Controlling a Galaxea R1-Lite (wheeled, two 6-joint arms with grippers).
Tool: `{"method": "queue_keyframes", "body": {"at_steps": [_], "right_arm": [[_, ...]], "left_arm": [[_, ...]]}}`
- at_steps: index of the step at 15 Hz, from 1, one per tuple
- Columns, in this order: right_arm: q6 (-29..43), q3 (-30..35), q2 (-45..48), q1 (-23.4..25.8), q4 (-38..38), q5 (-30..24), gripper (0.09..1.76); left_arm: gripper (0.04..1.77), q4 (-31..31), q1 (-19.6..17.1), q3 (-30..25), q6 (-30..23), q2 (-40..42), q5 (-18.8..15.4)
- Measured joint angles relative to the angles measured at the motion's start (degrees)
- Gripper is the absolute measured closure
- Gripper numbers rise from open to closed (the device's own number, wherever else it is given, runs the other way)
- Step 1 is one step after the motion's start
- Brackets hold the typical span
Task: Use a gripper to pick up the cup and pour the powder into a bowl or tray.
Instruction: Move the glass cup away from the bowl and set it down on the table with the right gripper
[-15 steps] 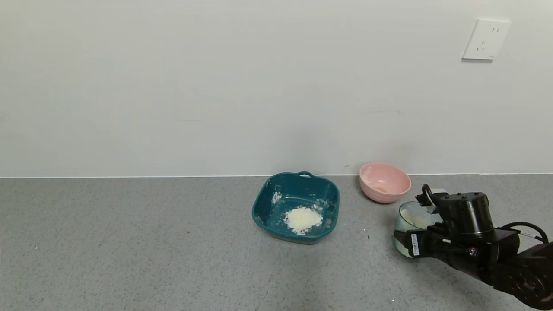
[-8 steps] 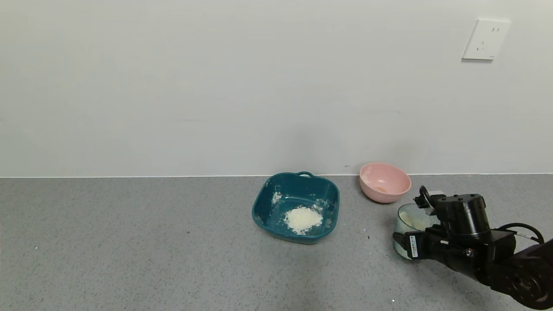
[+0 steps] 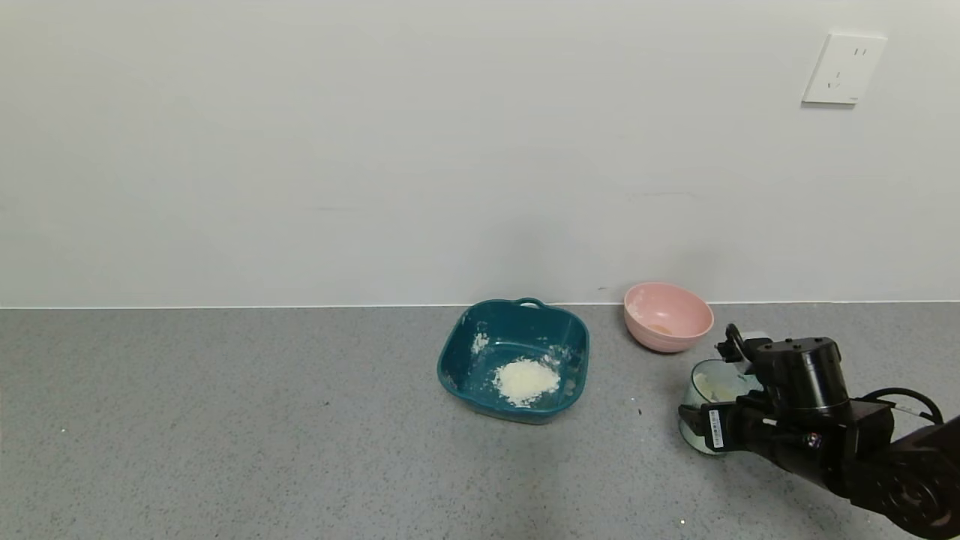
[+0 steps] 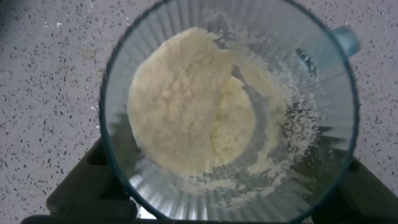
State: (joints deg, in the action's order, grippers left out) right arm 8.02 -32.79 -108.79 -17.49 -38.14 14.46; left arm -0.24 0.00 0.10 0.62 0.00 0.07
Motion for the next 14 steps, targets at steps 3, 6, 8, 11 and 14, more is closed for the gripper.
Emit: {"method": "queue_keyframes", "body": {"at_steps": [3, 6, 8, 11, 14], "right_arm": [[0.00, 0.00, 0.24, -0.11, 0.02, -0.05, 0.28], [0.07, 0.35, 0.85, -0.17, 0.41, -0.05, 0.23], [0.10, 1.12, 1.68, -0.33, 0.77, -0.02, 0.21], [0.05, 2.54, 3.89, -0.37, 1.16, -0.05, 0.19], [-0.01, 4.46, 7.08, -0.48, 1.35, 0.15, 0.17]], "left_arm": [[0.09, 0.00, 0.00, 0.00, 0.00, 0.00, 0.00], [0.09, 0.00, 0.00, 0.00, 0.00, 0.00, 0.00], [0.09, -0.02, 0.00, 0.00, 0.00, 0.00, 0.00], [0.09, -0.02, 0.00, 0.00, 0.00, 0.00, 0.00], [0.09, -0.02, 0.00, 0.00, 0.00, 0.00, 0.00]]}}
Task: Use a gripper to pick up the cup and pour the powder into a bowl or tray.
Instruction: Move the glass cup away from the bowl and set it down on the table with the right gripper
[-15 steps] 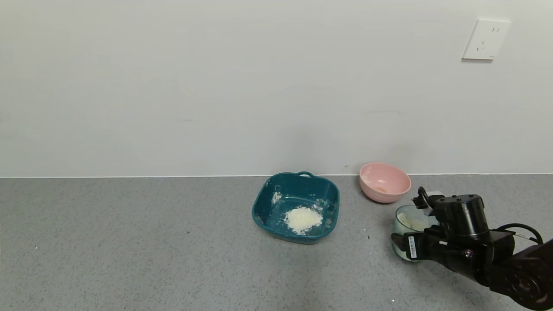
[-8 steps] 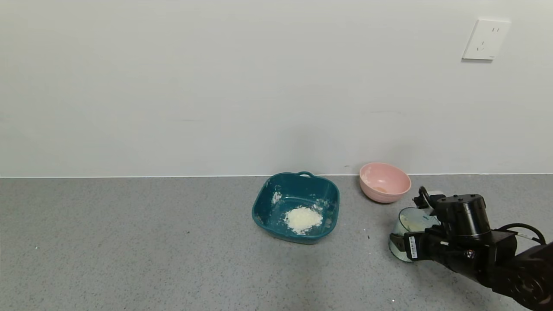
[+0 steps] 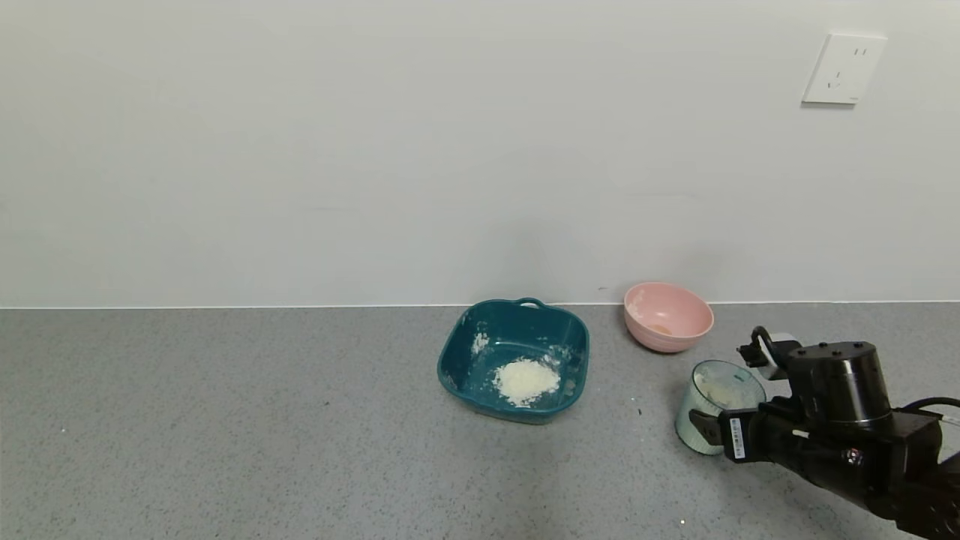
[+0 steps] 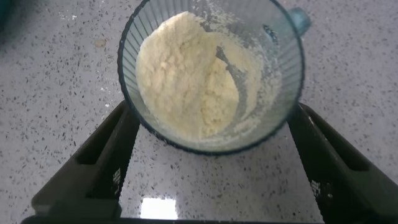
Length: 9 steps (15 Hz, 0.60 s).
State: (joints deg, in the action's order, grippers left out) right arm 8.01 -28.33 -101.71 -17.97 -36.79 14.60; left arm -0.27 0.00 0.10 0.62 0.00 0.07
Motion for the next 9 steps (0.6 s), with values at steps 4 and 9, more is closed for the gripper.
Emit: {"method": "queue_keyframes", "body": {"at_steps": [4, 9], "right_arm": [[-0.05, 3.78, 5.01, 0.06, 0.50, 0.33, 0.16], [0.11, 6.03, 13.57, 0.39, 7.17, 0.46, 0.15]], "left_arm": [[0.09, 0.00, 0.00, 0.00, 0.00, 0.00, 0.00], [0.09, 0.00, 0.00, 0.00, 0.00, 0.00, 0.00]]}}
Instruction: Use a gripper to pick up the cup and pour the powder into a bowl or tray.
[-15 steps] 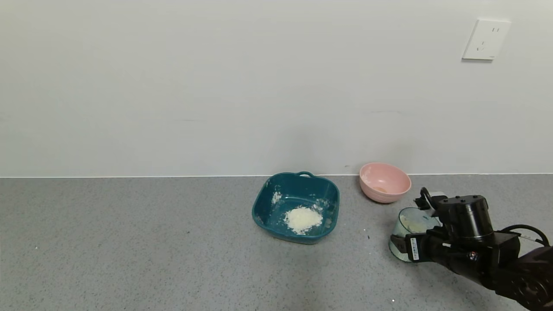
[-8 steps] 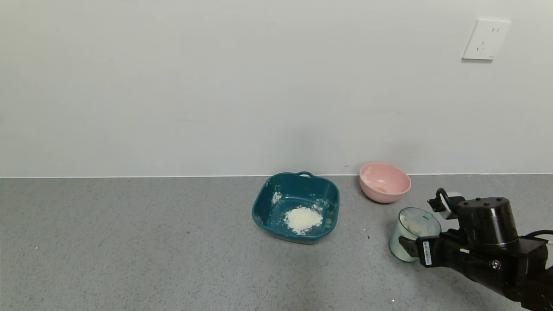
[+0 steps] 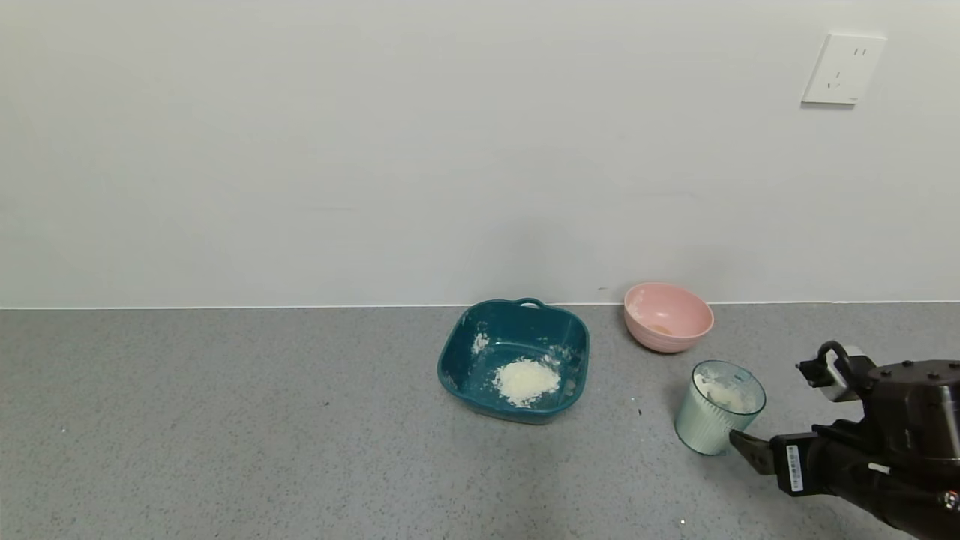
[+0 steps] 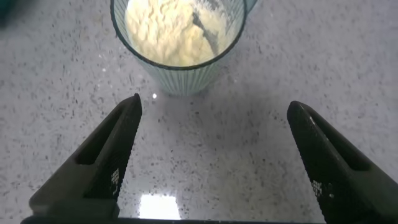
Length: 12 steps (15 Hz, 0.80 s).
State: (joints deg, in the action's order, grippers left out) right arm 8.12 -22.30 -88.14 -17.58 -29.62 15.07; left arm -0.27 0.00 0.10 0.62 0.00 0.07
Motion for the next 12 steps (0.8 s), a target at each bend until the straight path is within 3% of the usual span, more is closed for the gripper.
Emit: {"method": "queue_keyframes", "body": {"at_steps": [7, 12], "right_arm": [[0.00, 1.41, 16.31, 1.10, 14.38, 0.33, 0.15], [-0.02, 1.66, 28.88, 1.27, 26.25, 6.64, 0.15]], "left_arm": [[0.09, 0.00, 0.00, 0.00, 0.00, 0.00, 0.00], [0.09, 0.00, 0.00, -0.02, 0.00, 0.00, 0.00]]}}
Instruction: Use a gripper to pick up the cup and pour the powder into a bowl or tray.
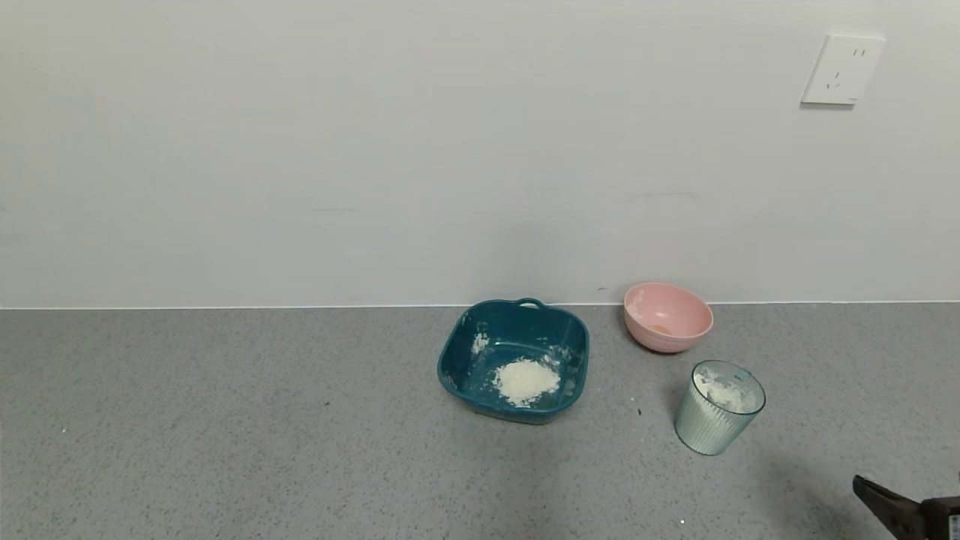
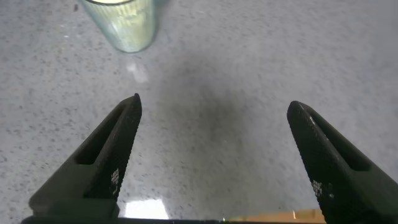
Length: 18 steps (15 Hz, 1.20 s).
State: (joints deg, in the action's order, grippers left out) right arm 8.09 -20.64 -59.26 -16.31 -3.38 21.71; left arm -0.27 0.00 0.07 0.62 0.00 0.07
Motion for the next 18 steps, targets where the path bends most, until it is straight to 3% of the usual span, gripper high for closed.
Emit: {"method": "queue_keyframes", "body": {"at_steps": [7, 13, 18], "right_arm": [[0.11, 0.28, 17.53, 1.27, 15.36, 2.40, 0.15], [0.02, 0.50, 26.71, 8.08, 17.83, 2.38, 0.15], [-0.22, 0.39, 34.68, 11.08, 24.95, 2.07, 0.15]], "left_arm": [[0.09, 0.02, 0.00, 0.02, 0.00, 0.00, 0.00], [0.09, 0.00, 0.00, 0.02, -0.02, 0.00, 0.00], [0.09, 0.00, 0.00, 0.02, 0.00, 0.00, 0.02]]}}
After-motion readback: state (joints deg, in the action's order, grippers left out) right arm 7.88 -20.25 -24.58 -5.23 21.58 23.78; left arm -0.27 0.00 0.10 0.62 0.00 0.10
